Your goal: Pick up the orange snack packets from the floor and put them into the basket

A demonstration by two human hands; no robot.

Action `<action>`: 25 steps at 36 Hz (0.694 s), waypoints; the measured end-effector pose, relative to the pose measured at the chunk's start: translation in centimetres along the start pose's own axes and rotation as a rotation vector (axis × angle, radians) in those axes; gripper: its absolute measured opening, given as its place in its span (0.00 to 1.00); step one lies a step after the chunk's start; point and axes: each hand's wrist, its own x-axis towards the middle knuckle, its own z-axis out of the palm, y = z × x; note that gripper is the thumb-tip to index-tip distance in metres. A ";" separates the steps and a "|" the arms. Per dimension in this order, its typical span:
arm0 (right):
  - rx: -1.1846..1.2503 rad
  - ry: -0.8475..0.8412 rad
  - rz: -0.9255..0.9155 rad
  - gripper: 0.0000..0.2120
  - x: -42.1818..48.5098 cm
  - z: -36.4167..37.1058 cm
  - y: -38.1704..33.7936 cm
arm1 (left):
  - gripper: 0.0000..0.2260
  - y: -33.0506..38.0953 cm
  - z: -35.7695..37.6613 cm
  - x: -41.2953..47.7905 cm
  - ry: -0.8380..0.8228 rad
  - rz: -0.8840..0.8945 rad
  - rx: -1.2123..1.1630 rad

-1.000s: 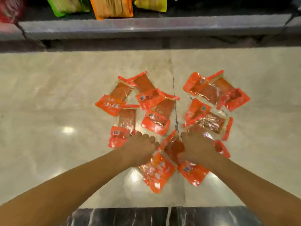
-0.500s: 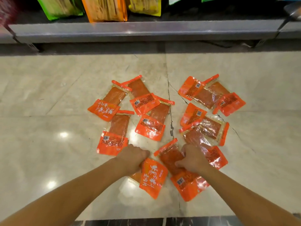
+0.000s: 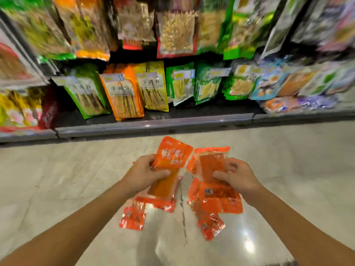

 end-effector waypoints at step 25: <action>-0.123 0.749 -0.558 0.14 -50.1 -35.4 -55.2 | 0.09 74.9 -12.7 -31.1 0.025 0.901 0.033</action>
